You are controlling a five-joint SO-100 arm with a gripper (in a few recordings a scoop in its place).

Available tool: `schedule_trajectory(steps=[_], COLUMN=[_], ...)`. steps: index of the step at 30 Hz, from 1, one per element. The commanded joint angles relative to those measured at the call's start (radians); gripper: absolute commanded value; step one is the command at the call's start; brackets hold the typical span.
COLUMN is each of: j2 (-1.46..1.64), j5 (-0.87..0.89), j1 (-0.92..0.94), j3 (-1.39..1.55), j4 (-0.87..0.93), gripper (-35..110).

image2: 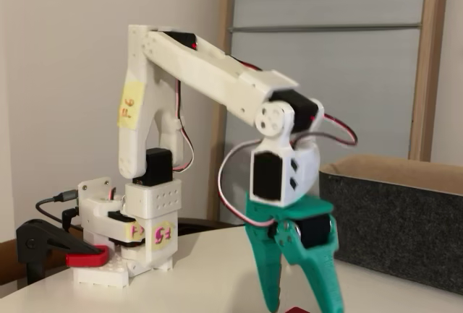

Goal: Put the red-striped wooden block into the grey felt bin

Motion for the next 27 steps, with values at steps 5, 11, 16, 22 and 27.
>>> schedule_trajectory(steps=[5,11,16,22,27], j2=[-0.029,-0.055,-0.072,-0.077,-0.075], j5=[-0.002,-0.002,-0.005,-0.037,-0.051], j1=[-0.003,0.003,0.011,0.020,0.020], j3=[0.000,0.002,0.002,0.002,0.002], j4=[-0.029,-0.061,-0.091,-0.104,-0.110], gripper=[36,35,33,24,18])
